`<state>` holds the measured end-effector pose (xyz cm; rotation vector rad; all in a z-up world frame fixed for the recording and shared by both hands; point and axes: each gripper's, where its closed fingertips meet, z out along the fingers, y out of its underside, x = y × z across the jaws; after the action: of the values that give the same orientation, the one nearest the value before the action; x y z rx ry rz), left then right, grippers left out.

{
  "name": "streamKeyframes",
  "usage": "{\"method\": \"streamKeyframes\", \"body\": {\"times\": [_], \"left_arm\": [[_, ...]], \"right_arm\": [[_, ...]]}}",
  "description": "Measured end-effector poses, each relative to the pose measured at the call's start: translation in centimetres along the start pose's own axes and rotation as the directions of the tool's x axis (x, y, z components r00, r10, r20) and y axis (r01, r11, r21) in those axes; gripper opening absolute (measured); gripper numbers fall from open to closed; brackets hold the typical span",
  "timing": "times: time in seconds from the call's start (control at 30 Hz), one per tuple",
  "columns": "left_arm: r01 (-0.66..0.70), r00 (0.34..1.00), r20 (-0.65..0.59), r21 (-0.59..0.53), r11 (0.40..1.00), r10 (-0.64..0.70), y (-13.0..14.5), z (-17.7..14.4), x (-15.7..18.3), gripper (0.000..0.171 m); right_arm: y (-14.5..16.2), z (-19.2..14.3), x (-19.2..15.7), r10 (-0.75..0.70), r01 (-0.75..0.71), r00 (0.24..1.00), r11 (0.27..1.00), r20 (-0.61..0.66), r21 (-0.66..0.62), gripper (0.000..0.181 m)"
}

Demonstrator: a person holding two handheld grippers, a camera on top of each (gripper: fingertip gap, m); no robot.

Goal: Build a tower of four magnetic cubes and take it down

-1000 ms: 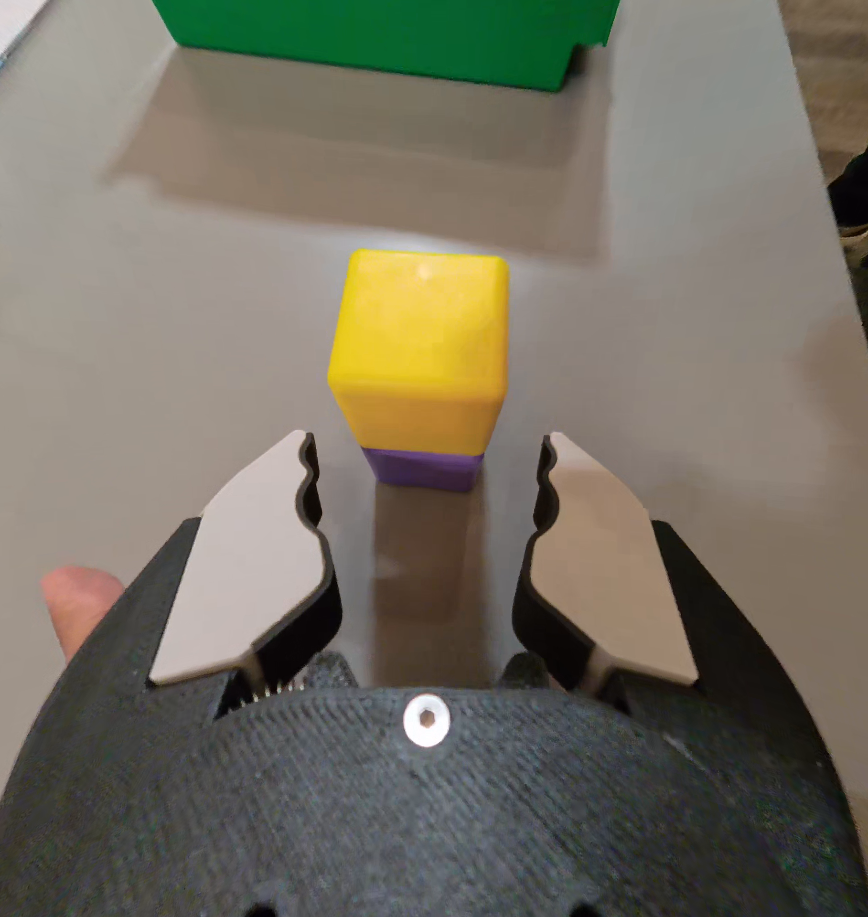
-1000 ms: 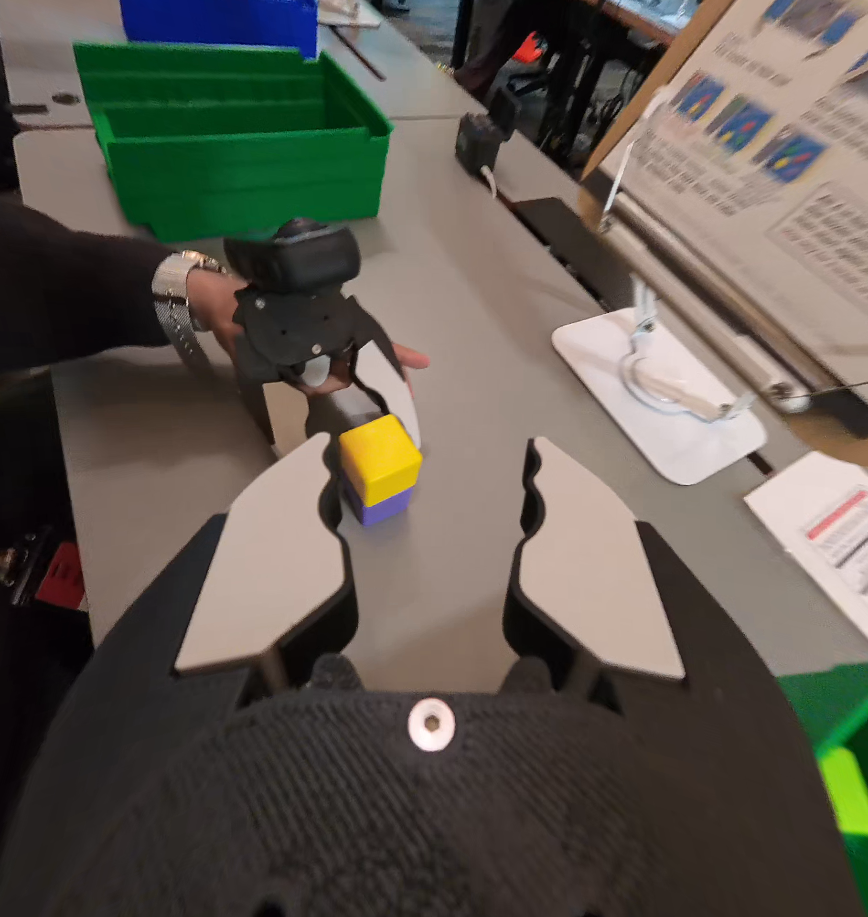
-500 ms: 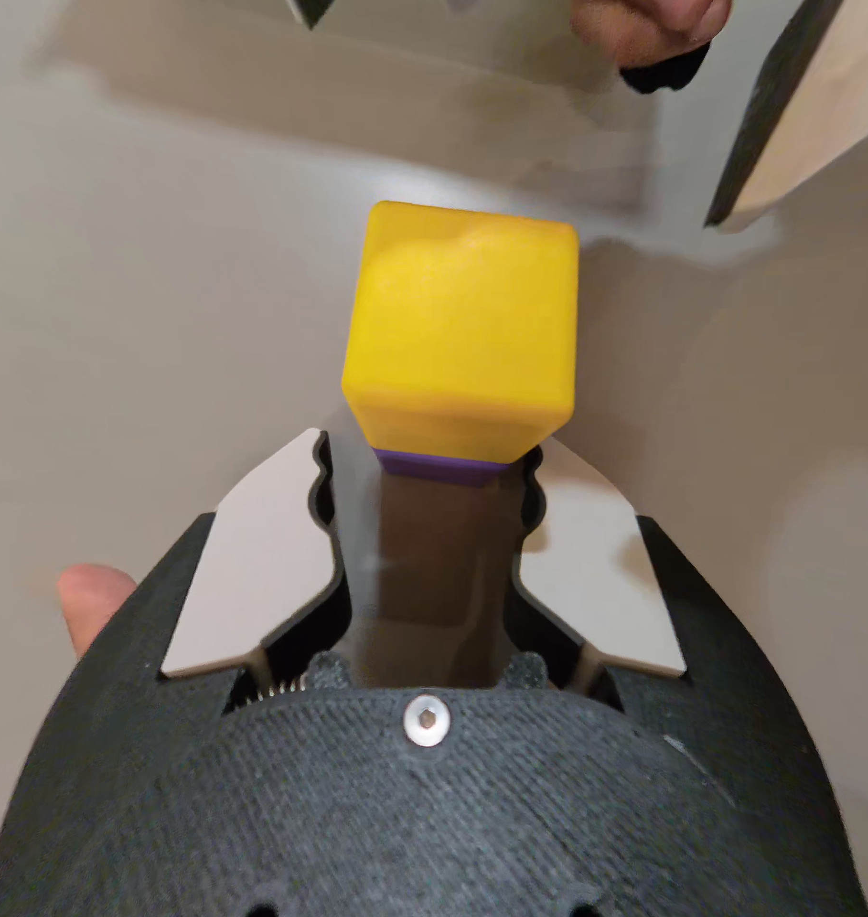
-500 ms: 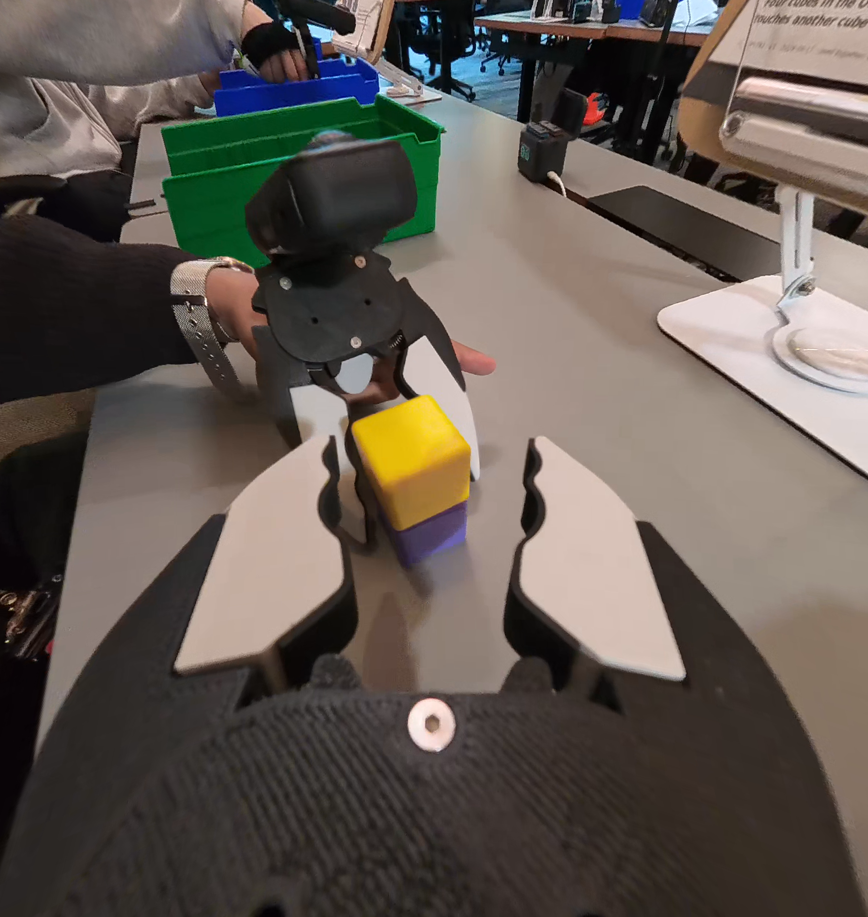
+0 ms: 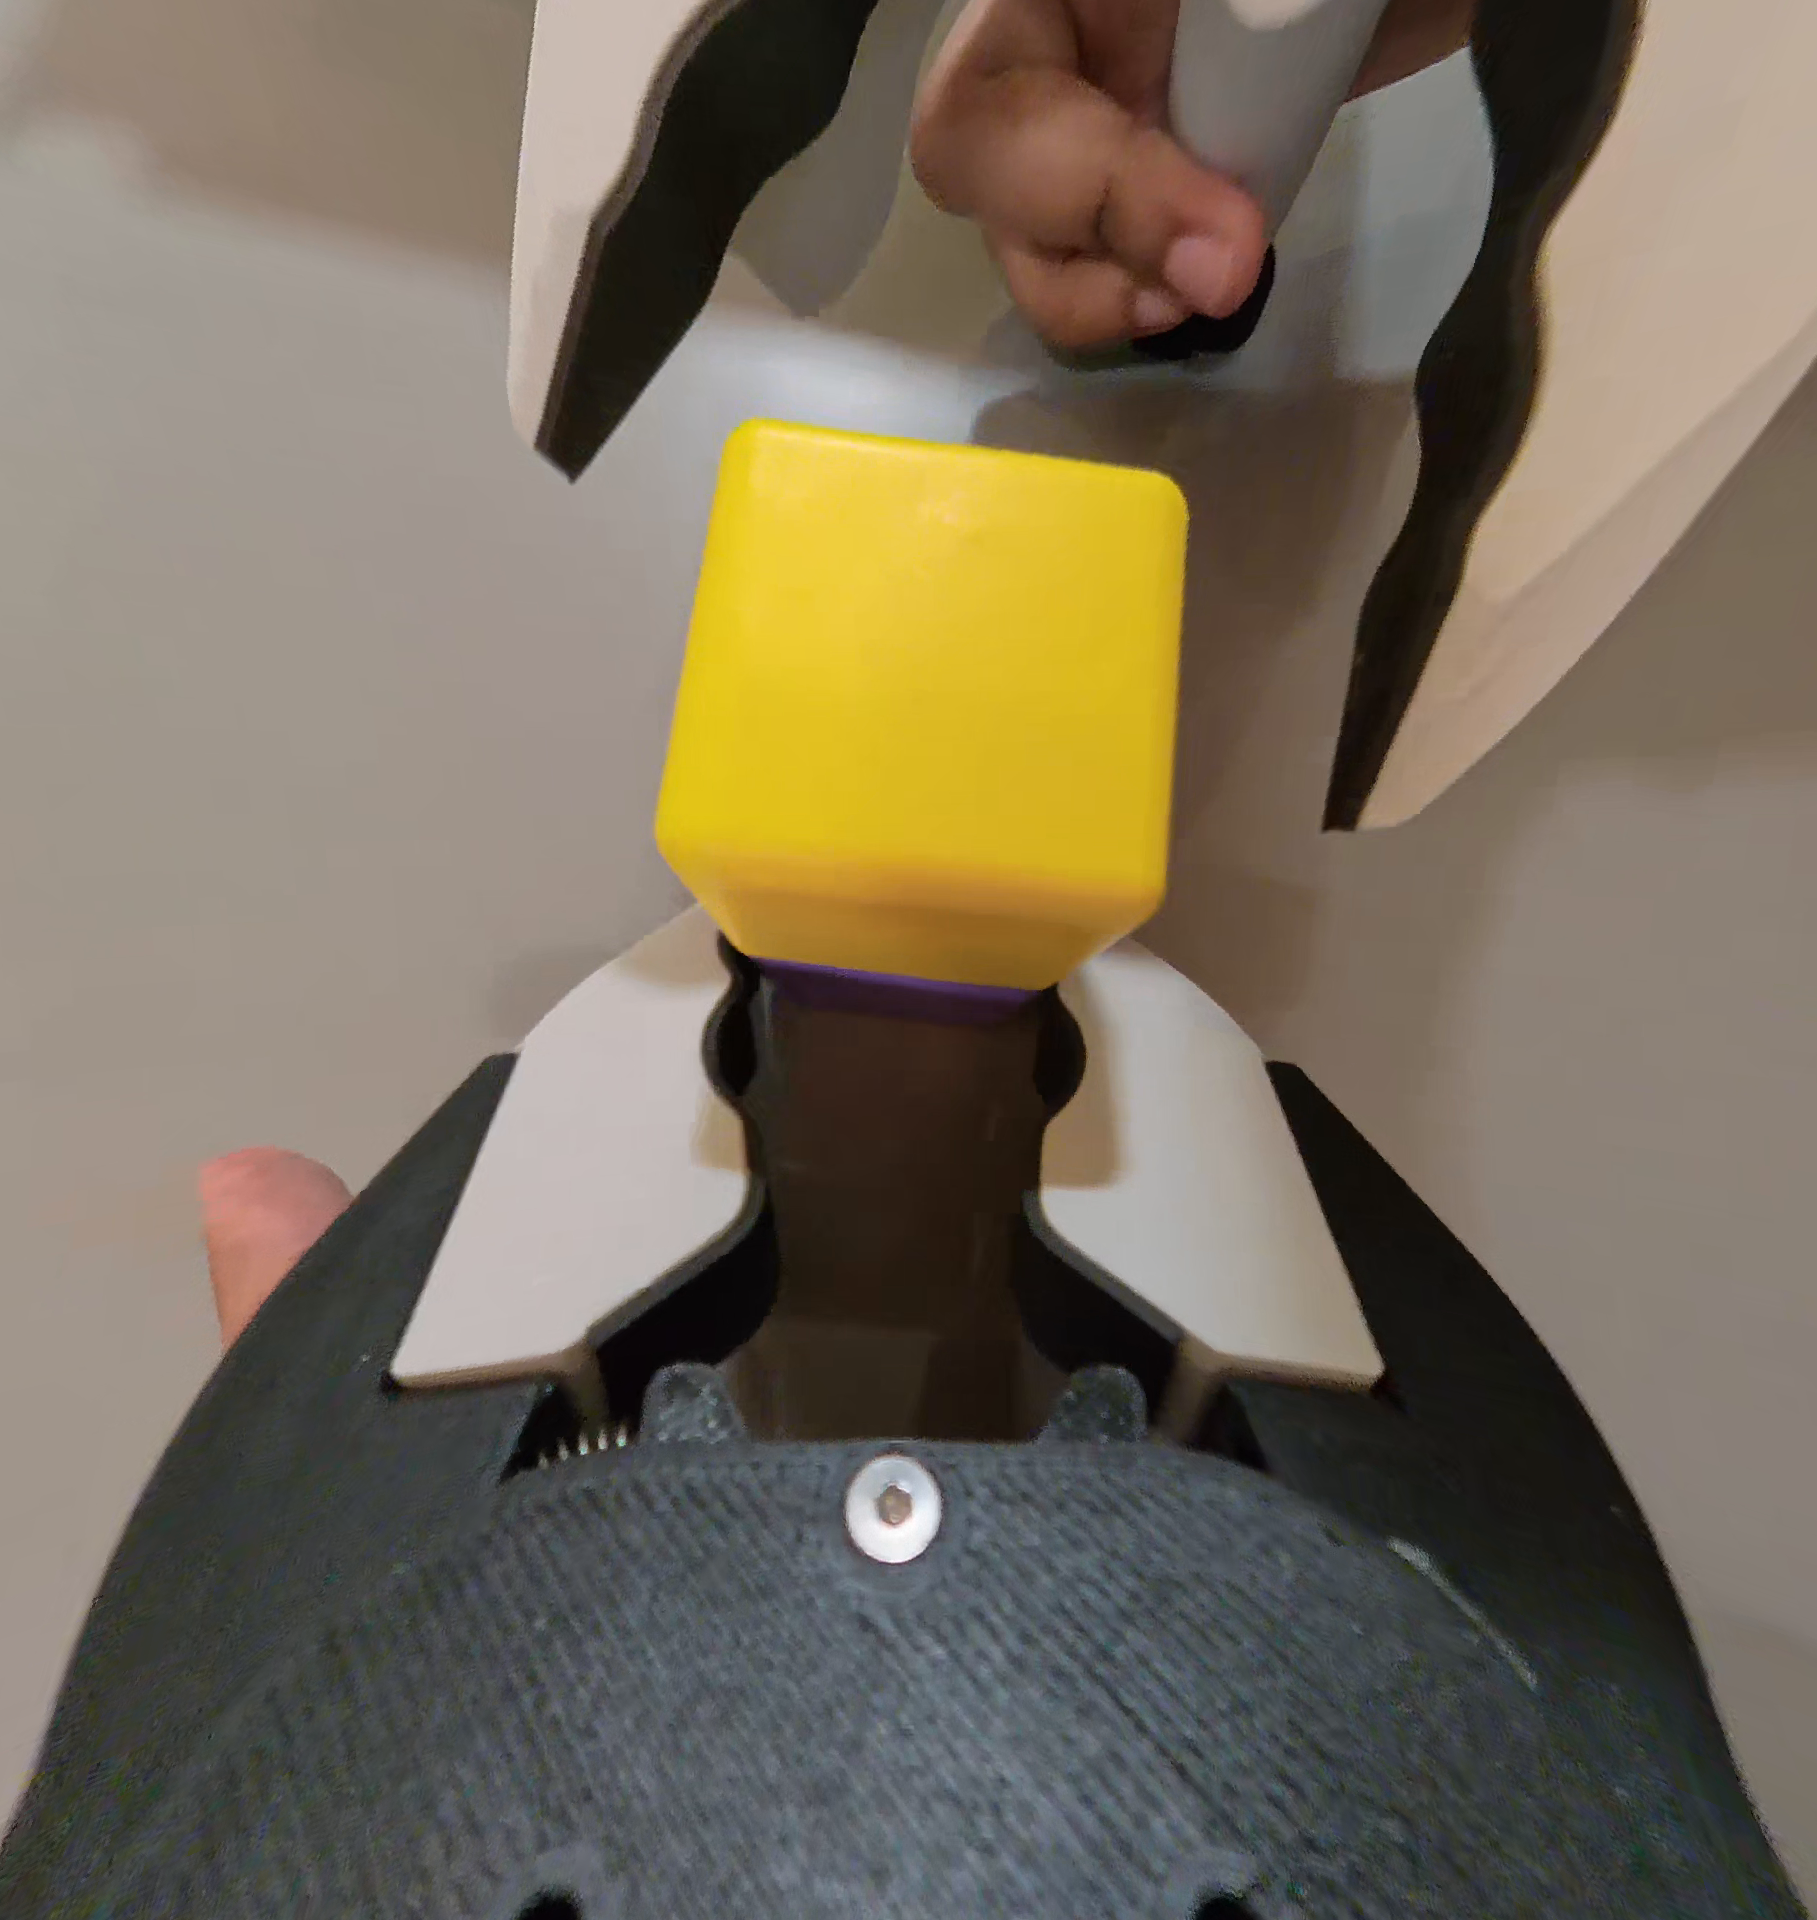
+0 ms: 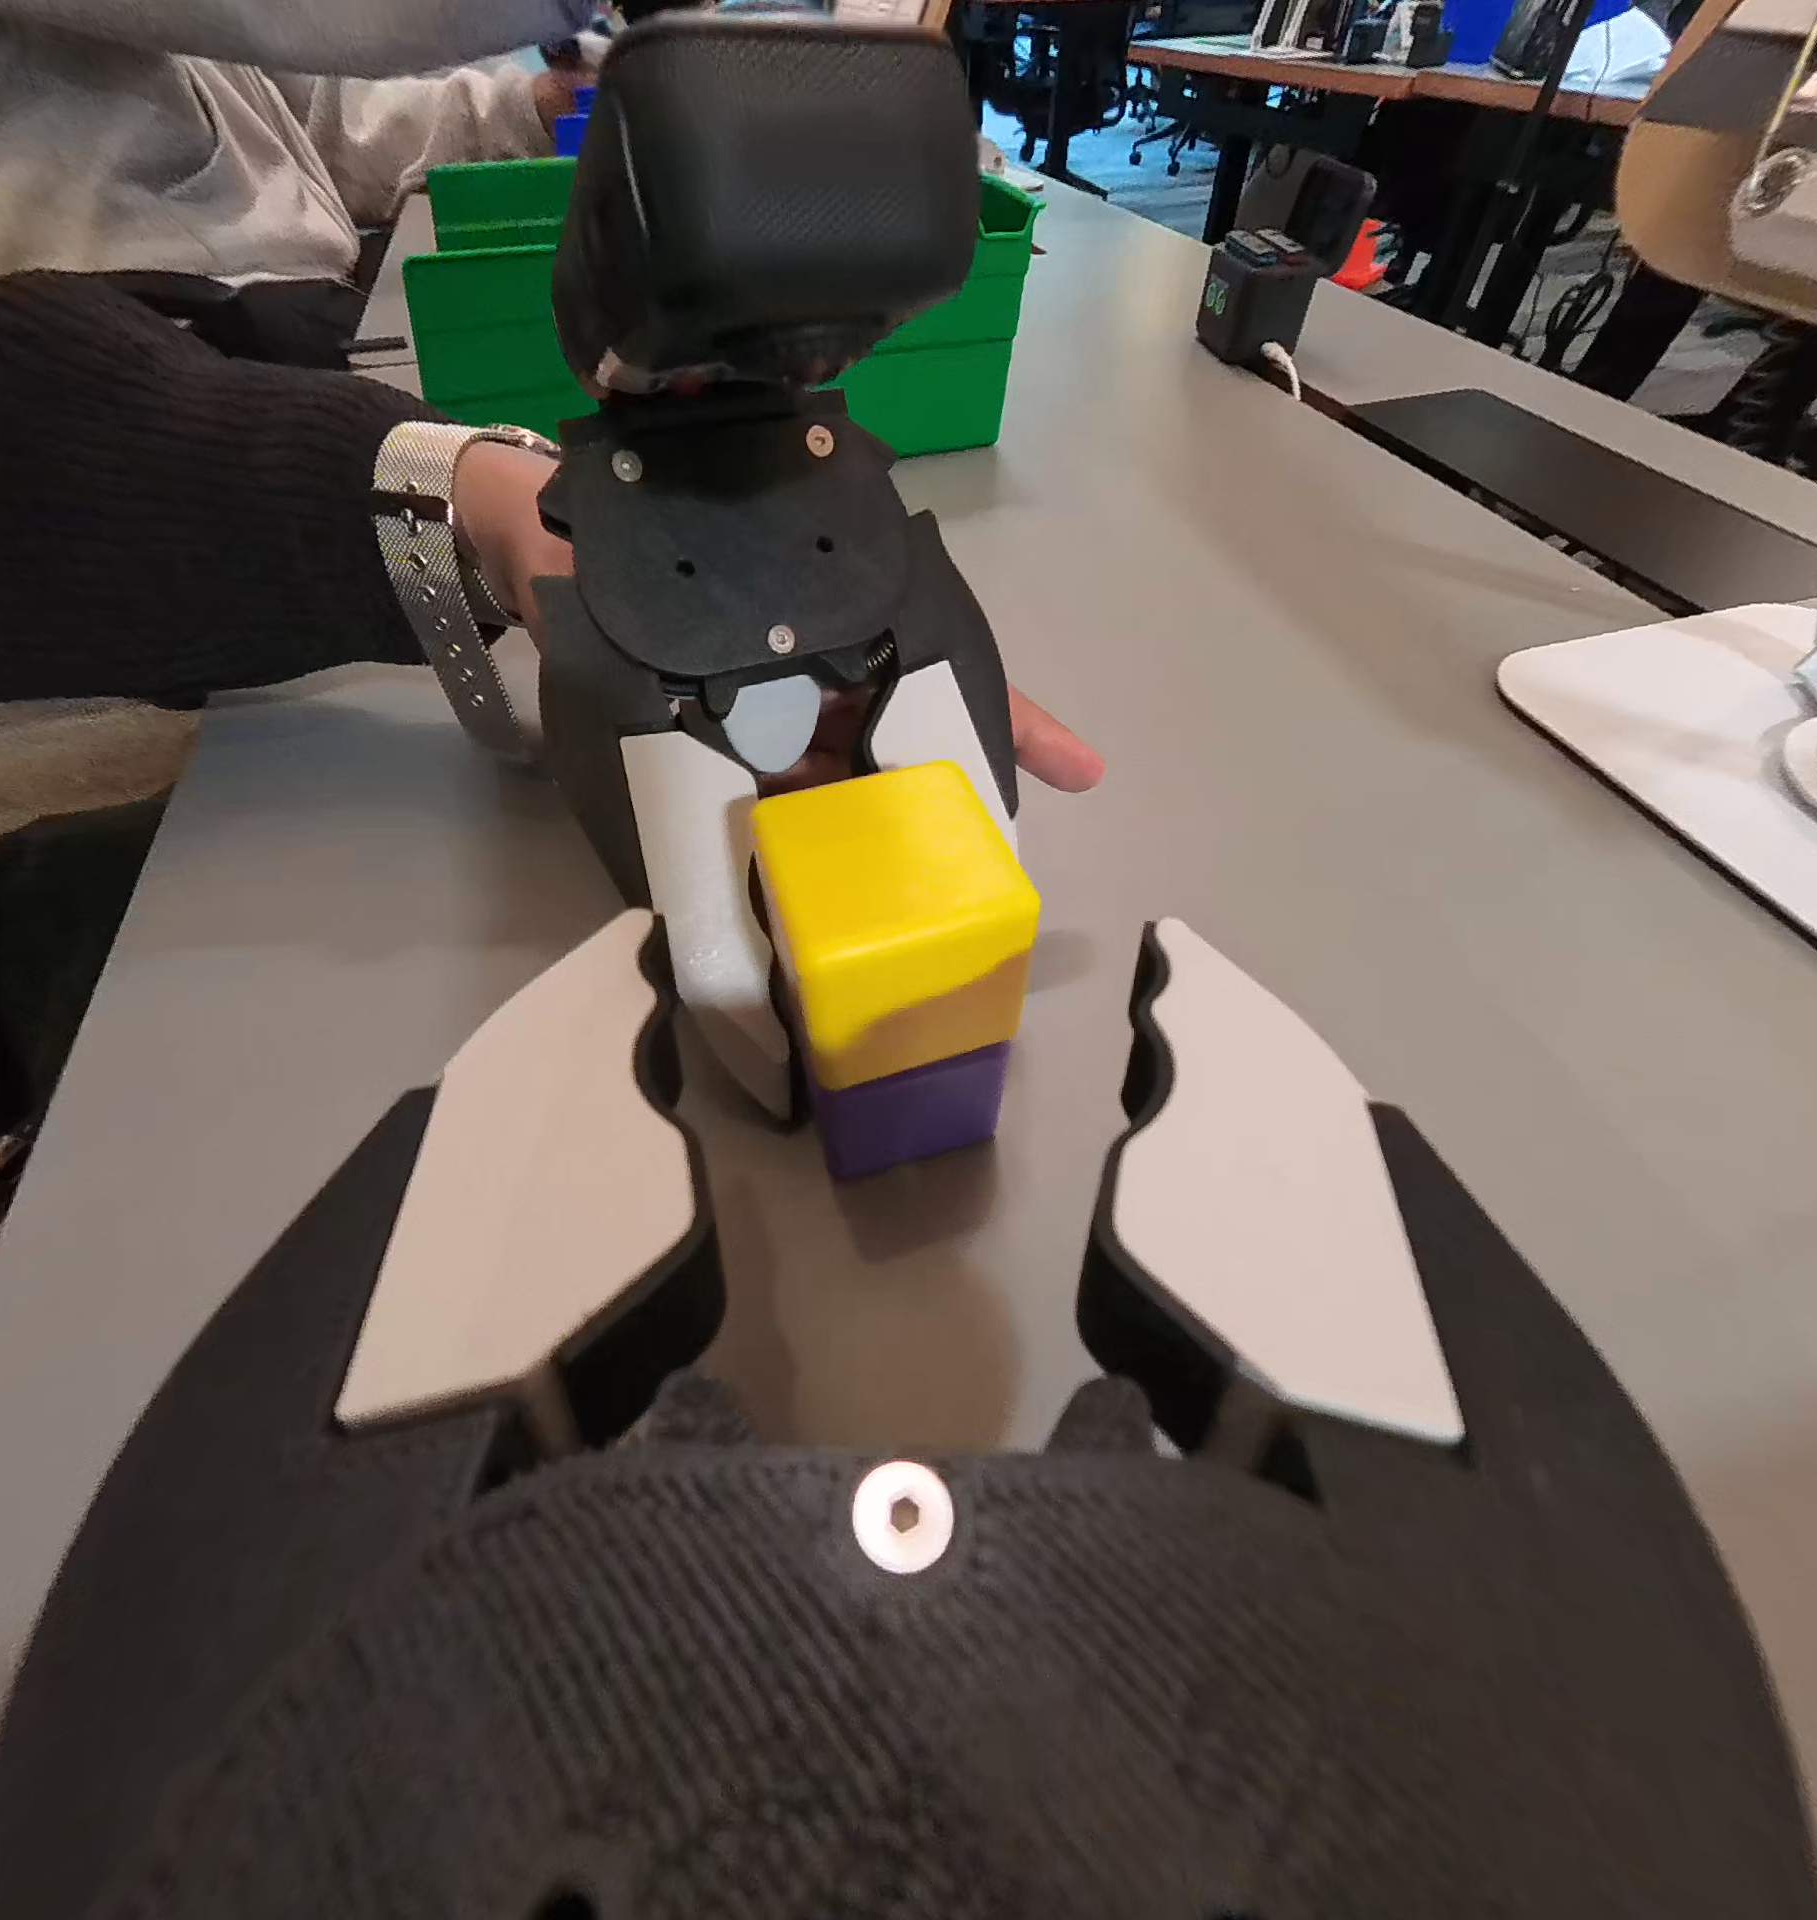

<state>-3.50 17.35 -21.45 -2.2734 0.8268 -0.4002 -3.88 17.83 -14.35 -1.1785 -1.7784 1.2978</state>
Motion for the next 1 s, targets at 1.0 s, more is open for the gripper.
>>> {"method": "streamKeyframes", "body": {"times": [1.0], "left_arm": [[-0.022, 1.0, -0.002, -0.002, 1.0, 0.022, 0.0, 0.1, 0.1, 0.051]], "right_arm": [[0.2, 1.5, -0.3, -0.038, 0.042, 0.995, 0.998, 0.089, -0.038, 0.052]]}}
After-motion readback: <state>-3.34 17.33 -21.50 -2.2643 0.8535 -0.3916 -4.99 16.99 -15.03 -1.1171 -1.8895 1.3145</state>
